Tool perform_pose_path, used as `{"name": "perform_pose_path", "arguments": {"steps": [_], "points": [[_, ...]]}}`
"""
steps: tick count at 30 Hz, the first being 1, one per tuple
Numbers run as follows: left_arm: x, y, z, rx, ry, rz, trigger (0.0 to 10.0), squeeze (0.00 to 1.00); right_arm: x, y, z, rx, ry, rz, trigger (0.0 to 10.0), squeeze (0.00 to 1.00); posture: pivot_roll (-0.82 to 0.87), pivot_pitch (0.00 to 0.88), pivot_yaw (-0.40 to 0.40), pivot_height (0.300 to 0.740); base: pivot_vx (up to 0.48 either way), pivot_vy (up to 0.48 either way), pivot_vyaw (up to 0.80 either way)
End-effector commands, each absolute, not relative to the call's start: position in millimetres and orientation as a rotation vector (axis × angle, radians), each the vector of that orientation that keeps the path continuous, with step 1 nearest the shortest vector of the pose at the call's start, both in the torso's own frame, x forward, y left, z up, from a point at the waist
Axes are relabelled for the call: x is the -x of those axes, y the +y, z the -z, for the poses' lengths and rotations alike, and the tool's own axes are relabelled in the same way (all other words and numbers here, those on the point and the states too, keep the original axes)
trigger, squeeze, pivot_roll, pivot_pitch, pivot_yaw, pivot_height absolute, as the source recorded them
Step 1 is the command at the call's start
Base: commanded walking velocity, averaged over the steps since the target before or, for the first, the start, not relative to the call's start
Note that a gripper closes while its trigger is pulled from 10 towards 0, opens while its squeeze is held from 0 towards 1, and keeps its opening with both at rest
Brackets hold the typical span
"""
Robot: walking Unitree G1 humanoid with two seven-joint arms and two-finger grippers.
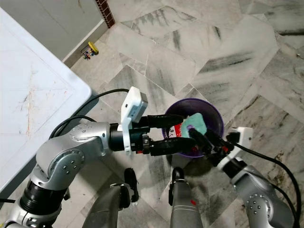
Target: Picking trash to rubbish bin
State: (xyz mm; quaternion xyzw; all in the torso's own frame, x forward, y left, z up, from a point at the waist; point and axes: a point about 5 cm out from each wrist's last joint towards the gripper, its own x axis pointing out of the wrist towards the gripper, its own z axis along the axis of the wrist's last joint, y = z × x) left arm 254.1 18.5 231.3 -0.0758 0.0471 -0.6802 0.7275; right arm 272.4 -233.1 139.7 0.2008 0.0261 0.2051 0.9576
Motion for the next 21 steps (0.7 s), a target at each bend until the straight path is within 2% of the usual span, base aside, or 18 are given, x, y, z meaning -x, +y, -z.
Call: {"name": "perform_pose_path", "arguments": {"steps": [1, 11, 21], "points": [[-246.7, 18.0, -229.4, 0.169, 0.109, 1.536, 10.0, 0.0, -265.0, -235.7, -127.7, -0.422, 0.096, -0.398, 10.0, 0.0, -0.14, 0.58, 0.151, 0.74, 0.0, 0.0, 0.0], [-249.2, 14.4, -227.3, 0.182, 0.11, 1.508, 10.0, 0.0, -249.3, -203.7, -155.3, -0.442, 0.06, -0.68, 10.0, 0.0, -0.16, 0.587, 0.15, 0.74, 0.0, 0.0, 0.0], [-258.7, 12.6, -228.5, 0.183, 0.093, 1.462, 10.0, 0.0, -234.0, -192.2, -172.6, -0.439, 0.048, -0.8, 10.0, 0.0, -0.16, 0.606, 0.158, 0.74, 0.0, 0.0, 0.0]]}}
